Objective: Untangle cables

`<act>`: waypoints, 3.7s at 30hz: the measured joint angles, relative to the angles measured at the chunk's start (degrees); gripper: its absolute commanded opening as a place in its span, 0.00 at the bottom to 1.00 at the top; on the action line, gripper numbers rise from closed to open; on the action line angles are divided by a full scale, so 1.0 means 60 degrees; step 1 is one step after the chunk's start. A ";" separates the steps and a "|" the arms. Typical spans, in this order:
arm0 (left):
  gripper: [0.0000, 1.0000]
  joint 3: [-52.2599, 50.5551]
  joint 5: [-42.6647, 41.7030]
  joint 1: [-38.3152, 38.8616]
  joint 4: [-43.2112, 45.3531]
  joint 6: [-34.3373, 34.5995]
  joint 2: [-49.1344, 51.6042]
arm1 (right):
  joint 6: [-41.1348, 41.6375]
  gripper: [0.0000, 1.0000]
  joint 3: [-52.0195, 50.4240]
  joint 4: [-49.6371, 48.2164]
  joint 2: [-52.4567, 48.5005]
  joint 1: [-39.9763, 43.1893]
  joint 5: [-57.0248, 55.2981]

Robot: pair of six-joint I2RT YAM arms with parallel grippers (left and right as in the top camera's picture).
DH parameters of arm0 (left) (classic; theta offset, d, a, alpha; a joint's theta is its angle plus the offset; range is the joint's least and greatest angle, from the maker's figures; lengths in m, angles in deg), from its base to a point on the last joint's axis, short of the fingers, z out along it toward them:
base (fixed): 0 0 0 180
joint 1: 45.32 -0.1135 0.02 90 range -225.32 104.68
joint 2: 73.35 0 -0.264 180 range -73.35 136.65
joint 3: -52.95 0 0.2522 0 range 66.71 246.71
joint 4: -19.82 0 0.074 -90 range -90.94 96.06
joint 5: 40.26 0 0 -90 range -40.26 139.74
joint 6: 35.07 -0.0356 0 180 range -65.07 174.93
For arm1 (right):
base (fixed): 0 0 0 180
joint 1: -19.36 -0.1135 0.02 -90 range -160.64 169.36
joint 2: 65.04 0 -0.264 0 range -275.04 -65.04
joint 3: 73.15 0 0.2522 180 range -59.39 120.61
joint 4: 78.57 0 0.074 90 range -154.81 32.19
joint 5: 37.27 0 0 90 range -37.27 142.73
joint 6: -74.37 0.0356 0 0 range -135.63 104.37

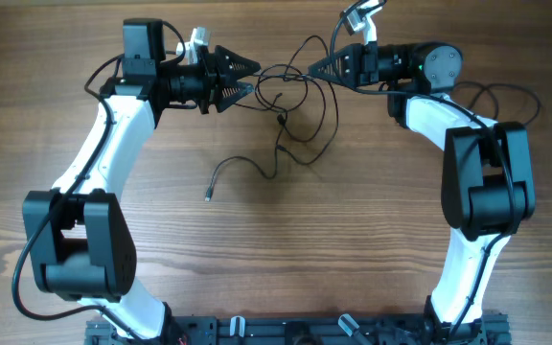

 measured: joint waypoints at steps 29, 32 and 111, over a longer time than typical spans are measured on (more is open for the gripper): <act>0.24 -0.0004 0.3676 0.0798 -0.1067 0.0780 0.0000 | -0.0248 0.05 -0.0015 0.1045 0.0000 -0.1147 0.0007; 0.47 -0.0004 0.4255 0.1045 -0.1315 0.0787 0.0000 | -0.0455 0.05 -0.0018 0.1643 0.0000 -0.1144 0.0007; 0.59 -0.0004 0.6787 0.0688 -0.2000 0.0787 0.0729 | 0.0317 0.04 -0.0051 0.1934 -0.0015 -0.2197 -0.1814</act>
